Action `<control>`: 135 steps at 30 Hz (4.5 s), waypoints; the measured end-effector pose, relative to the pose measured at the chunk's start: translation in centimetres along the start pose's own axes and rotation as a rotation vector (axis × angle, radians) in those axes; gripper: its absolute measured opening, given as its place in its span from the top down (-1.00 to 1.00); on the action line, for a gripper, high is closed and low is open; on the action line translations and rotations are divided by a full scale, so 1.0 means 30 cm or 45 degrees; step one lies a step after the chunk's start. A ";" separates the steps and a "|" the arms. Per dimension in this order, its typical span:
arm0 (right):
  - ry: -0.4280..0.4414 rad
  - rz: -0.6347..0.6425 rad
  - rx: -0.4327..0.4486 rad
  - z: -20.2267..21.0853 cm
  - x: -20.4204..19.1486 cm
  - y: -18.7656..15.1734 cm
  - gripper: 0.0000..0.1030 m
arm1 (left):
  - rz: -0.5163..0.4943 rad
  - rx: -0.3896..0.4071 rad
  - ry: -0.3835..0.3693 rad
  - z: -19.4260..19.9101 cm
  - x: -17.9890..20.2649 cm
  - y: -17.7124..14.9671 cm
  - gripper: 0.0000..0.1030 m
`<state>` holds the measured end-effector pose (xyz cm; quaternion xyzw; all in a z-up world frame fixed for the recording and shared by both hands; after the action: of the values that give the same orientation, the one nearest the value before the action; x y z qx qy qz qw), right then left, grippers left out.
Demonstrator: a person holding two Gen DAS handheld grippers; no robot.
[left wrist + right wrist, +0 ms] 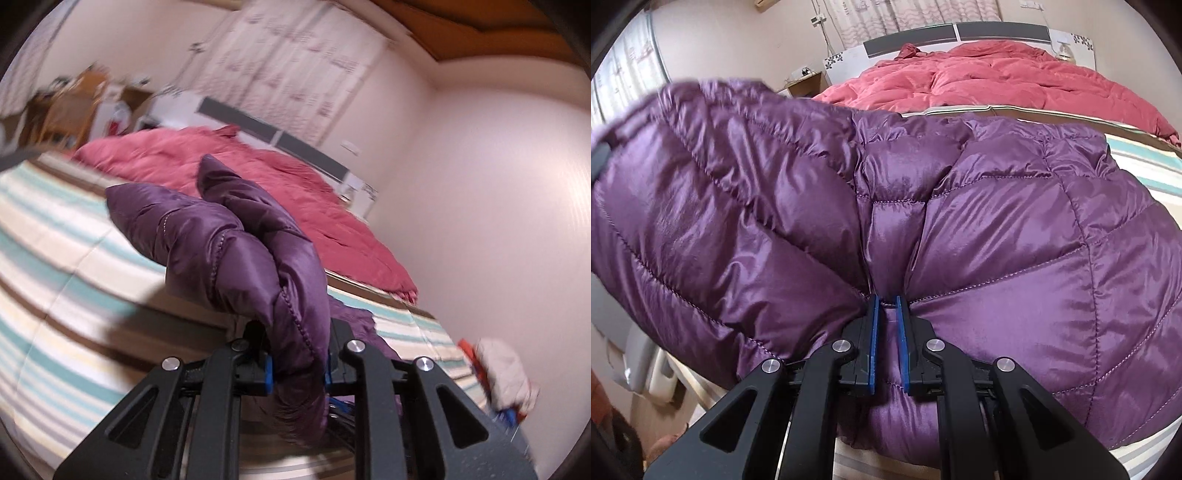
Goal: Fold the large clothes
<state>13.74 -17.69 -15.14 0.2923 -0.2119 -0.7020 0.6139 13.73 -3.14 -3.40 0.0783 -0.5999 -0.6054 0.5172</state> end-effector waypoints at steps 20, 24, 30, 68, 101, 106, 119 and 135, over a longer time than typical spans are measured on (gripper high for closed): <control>-0.296 -0.419 0.147 0.285 0.594 0.046 0.81 | -0.540 -0.173 -0.015 -0.076 0.348 0.001 0.63; -0.336 -0.473 0.123 0.284 0.651 0.007 0.81 | -0.595 -0.227 -0.050 -0.097 0.403 -0.035 0.62; -0.323 -0.567 0.123 0.275 0.705 -0.002 0.81 | -0.657 -0.313 -0.101 -0.170 0.469 -0.085 0.62; -0.317 -0.667 0.183 0.379 0.800 0.009 0.81 | -0.519 -0.439 -0.404 -0.214 0.545 -0.126 -0.57; -0.289 -0.261 0.327 0.377 0.463 0.331 0.80 | -0.394 -0.522 0.058 -0.316 0.158 -0.095 -0.24; -0.462 -0.177 0.225 0.265 0.507 0.332 0.81 | -0.421 -0.535 0.061 -0.326 0.179 -0.101 -0.24; -0.576 -0.441 0.120 0.075 0.757 0.079 0.81 | -0.590 -0.533 0.020 -0.409 0.293 -0.183 -0.25; -0.353 -0.366 0.320 0.332 0.646 0.329 -0.37 | -0.412 -0.482 0.089 -0.410 0.317 0.034 -0.57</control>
<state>12.87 -38.96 -4.22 0.2945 -0.3360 -0.7838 0.4313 18.77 -17.65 -0.87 0.0962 -0.4373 -0.7788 0.4394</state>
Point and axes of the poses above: each gripper's, at about its wrist camera, not at the fingertips, and z roughly against the way its jaws point, x to its right, y to its top, the point moved 7 cm from there along -z, roughly the way its jaws point, and after that the axes turned 11 degrees about -y, right-handed, at the moved point
